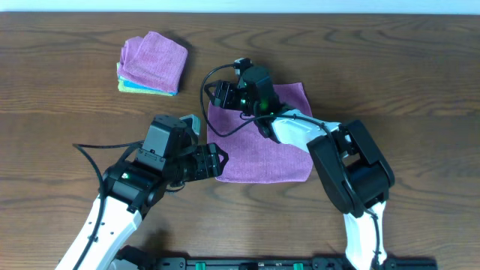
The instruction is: Fold the cloth
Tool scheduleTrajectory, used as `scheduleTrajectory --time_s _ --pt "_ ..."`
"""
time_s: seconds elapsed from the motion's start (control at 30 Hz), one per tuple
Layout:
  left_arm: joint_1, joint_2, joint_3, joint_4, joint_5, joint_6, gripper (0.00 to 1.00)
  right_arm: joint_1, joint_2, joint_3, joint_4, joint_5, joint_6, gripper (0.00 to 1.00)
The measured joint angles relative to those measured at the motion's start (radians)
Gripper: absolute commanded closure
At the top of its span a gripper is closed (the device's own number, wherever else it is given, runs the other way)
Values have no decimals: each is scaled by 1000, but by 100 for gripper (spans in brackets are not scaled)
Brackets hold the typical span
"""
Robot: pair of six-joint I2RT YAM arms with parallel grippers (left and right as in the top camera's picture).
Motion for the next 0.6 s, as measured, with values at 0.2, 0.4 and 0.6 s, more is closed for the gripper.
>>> scheduleTrajectory --time_s 0.2,0.4,0.6 --pt "0 0 0 2 0 0 24 0 0 3 103 33 -6 32" --pt "4 -11 0 2 0 0 24 -15 -26 16 1 2 -16 32" --pt "95 -69 1 -54 12 0 24 -113 -193 20 -447 -34 -105 32"
